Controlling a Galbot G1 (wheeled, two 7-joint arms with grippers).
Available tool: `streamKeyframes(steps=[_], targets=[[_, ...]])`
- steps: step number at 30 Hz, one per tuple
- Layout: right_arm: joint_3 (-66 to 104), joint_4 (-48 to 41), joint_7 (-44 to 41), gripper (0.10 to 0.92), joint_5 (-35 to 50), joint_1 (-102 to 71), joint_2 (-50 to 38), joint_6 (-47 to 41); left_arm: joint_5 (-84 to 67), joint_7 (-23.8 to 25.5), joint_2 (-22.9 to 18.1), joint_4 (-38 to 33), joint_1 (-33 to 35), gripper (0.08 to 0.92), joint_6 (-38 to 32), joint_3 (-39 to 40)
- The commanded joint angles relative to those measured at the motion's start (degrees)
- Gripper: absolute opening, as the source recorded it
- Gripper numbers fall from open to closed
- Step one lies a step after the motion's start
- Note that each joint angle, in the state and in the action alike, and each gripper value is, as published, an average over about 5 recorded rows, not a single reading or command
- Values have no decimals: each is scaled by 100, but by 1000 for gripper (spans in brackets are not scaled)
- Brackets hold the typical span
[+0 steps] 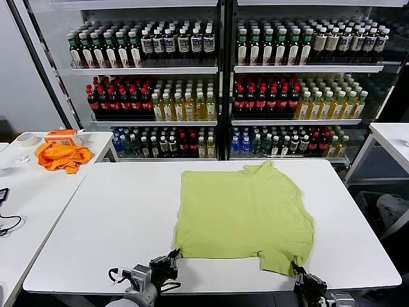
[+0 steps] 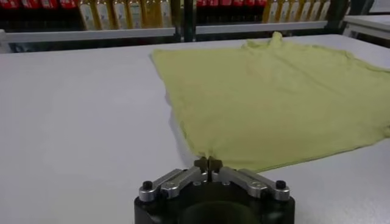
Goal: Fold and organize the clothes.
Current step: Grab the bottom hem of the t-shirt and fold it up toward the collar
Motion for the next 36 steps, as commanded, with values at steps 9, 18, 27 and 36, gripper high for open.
streamKeyframes(steps=[9,18,27,36], targets=[[360,1089,-40,109,312,-948,-185,-145,-507,186,694,-858,951,85,-148,-1065],[296,1414,-61,109,59,-1522,-73,-230,-647,214,835,-1367,1760,85,-156,-1799],[373,1452,219,109,568,-580,-257,-638,-1101,475,763,-1212,1220,85,-307,-1830],[256,791,700,109,1438,894,-545,-1175,-2017,775,593,314,-728,85,-524,-1009]])
